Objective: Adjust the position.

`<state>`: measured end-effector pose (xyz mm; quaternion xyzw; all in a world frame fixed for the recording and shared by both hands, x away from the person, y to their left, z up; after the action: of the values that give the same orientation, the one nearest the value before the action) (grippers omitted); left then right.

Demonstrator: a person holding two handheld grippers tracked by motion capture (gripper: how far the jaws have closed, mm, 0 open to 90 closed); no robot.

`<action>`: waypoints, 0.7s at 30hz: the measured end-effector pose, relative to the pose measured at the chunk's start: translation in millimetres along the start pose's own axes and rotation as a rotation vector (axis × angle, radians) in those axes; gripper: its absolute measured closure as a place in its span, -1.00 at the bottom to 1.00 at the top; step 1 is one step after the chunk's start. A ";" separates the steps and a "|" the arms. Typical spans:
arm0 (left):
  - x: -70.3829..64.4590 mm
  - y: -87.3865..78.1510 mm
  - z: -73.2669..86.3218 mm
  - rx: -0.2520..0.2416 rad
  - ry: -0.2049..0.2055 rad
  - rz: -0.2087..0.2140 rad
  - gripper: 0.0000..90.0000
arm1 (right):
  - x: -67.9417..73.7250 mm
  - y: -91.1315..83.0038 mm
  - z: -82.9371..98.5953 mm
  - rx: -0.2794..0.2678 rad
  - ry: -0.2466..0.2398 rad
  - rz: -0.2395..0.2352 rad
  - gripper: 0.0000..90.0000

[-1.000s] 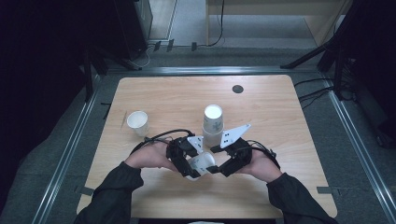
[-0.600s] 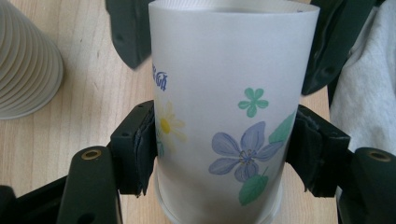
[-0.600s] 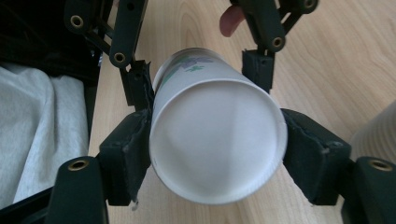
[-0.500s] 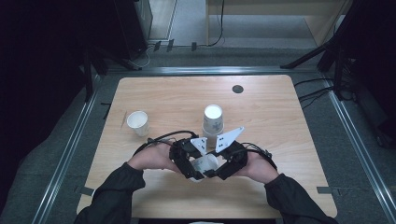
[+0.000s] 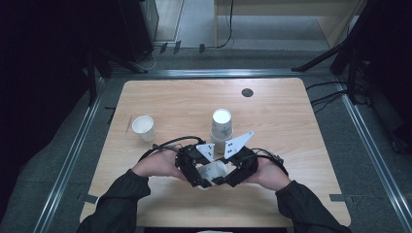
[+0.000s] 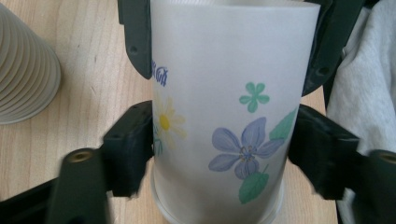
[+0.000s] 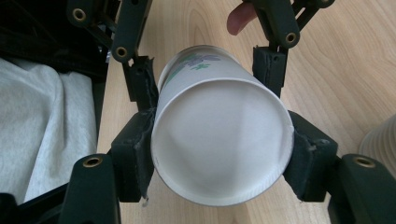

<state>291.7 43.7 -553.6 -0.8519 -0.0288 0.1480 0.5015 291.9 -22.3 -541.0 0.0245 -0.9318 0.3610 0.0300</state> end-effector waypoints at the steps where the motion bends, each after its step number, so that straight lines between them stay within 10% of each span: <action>1: 1.2 -0.1 -0.4 -0.008 -0.007 -0.008 -0.58 | -0.7 -0.5 -0.1 -0.003 -0.002 0.006 -0.22; 21: 12.8 -18.1 2.4 -0.162 -0.097 -0.016 -0.81 | -8.9 -22.6 -1.1 -0.049 0.016 0.040 -0.22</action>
<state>305.0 57.2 -541.9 -0.8813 -0.0719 0.1820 0.4301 302.3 -38.0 -525.7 0.0020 -0.9403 0.3388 0.0307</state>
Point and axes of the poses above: each handheld gripper's, and its own axes: y roughly forward along the jaws, z roughly out of its underside, x roughly to its left, the point moved 10 cm from there along y, roughly forward along the jaws, and after that the axes turned 9 degrees about -y, right-handed, at the moved point
